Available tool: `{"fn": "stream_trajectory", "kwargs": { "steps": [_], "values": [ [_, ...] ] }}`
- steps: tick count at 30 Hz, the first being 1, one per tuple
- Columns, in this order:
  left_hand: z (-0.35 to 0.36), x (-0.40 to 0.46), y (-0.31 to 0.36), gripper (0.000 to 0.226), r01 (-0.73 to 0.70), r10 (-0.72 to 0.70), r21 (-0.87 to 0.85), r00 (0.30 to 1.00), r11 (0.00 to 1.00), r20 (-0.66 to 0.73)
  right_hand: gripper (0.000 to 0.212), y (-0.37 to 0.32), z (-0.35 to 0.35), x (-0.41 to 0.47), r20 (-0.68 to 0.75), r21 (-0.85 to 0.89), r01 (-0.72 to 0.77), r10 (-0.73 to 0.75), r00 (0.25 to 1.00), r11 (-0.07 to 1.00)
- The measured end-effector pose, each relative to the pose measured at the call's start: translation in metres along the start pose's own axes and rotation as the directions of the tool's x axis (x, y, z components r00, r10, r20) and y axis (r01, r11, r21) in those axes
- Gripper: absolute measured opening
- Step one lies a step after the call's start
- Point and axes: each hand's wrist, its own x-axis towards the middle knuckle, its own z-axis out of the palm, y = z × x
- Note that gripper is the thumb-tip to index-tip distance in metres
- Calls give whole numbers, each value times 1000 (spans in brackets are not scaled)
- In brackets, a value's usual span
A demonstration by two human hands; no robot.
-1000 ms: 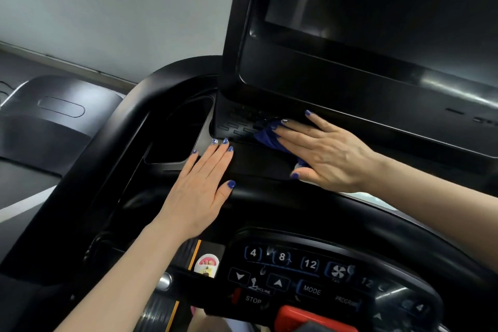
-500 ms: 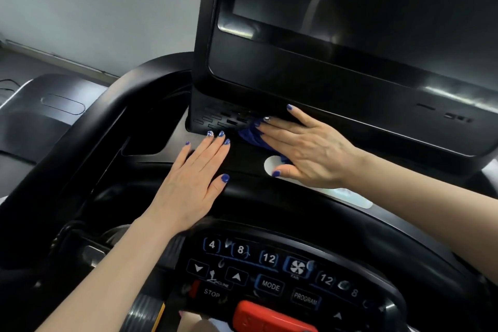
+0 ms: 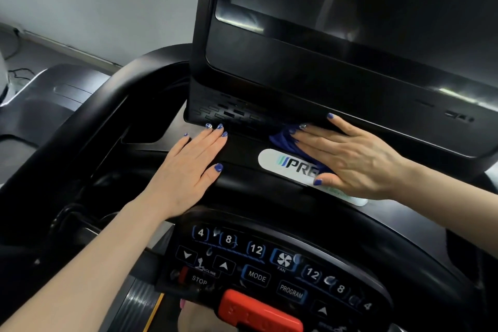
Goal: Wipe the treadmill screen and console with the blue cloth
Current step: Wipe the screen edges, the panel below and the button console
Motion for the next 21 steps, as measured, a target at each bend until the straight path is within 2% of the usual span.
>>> {"fn": "stream_trajectory", "kwargs": {
  "steps": [6,11,16,21],
  "values": [
    [0,0,-2,63,-21,21,5,1000,1000,12,81,-6,-2,26,-5,-41,18,-18,1000,999],
    [-2,0,-3,64,-45,46,-10,997,999,56,81,-14,-5,55,15,-54,-26,26,1000,998],
    [-7,2,-7,67,-82,82,1,993,997,87,70,-16,-8,53,48,-53,-42,45,998,998],
    [-16,6,-13,68,-158,159,-18,981,987,115,54,-21,-9,30,-37,48,-95,96,995,994]
  ]
}}
